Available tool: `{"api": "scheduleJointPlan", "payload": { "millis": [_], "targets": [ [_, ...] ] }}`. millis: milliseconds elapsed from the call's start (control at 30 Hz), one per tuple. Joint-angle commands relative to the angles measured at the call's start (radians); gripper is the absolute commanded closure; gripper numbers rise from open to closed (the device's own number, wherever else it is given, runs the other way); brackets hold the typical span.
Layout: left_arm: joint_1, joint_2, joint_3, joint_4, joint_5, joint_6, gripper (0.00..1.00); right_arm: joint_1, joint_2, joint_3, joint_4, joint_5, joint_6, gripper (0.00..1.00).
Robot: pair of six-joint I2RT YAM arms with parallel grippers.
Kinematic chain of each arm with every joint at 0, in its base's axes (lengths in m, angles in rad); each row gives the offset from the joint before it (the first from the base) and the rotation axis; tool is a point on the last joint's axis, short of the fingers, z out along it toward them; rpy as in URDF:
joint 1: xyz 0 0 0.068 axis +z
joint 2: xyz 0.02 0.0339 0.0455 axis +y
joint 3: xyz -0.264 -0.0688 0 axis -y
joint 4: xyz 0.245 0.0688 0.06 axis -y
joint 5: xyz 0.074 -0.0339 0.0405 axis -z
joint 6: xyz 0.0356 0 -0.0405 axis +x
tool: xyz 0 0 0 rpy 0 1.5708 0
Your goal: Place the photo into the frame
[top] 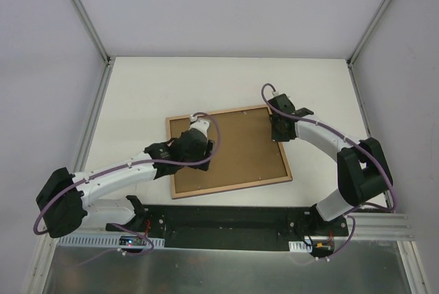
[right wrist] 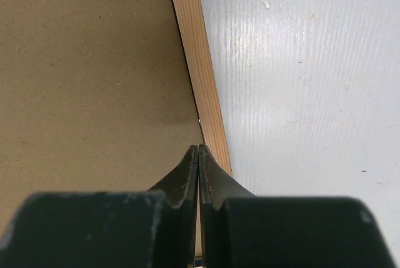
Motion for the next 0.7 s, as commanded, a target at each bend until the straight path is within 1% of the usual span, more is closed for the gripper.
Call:
{"api": "scheduleJointPlan", "payload": {
  "millis": [0, 33, 67, 133, 233, 333, 567, 667],
  "targets": [
    [-0.144, 0.027, 0.048, 0.04, -0.075, 0.126, 0.38, -0.001, 0.02, 0.064, -0.064, 0.022, -0.014, 0.99],
    [-0.17, 0.038, 0.053, 0.05, -0.074, 0.141, 0.39, -0.003, 0.016, 0.063, -0.066, 0.023, -0.014, 0.99],
    [-0.197, 0.051, 0.066, 0.056, -0.077, 0.153, 0.39, -0.007, 0.007, 0.06, -0.066, 0.023, -0.014, 0.97],
    [-0.227, 0.073, 0.082, 0.059, -0.081, 0.161, 0.39, -0.018, -0.012, 0.043, -0.063, 0.016, -0.015, 0.84],
    [-0.24, 0.107, 0.105, 0.066, -0.066, 0.159, 0.39, -0.044, -0.029, 0.018, -0.043, -0.016, -0.027, 0.7],
    [-0.257, 0.145, 0.126, 0.071, -0.048, 0.173, 0.39, -0.069, -0.029, -0.003, 0.003, -0.061, -0.049, 0.66],
    [-0.319, 0.211, 0.157, 0.076, -0.044, 0.241, 0.39, -0.118, 0.043, 0.018, 0.046, -0.124, -0.08, 0.64],
    [-0.346, 0.228, 0.171, 0.076, -0.044, 0.261, 0.39, -0.119, 0.062, 0.014, 0.062, -0.145, -0.078, 0.64]
  ]
}}
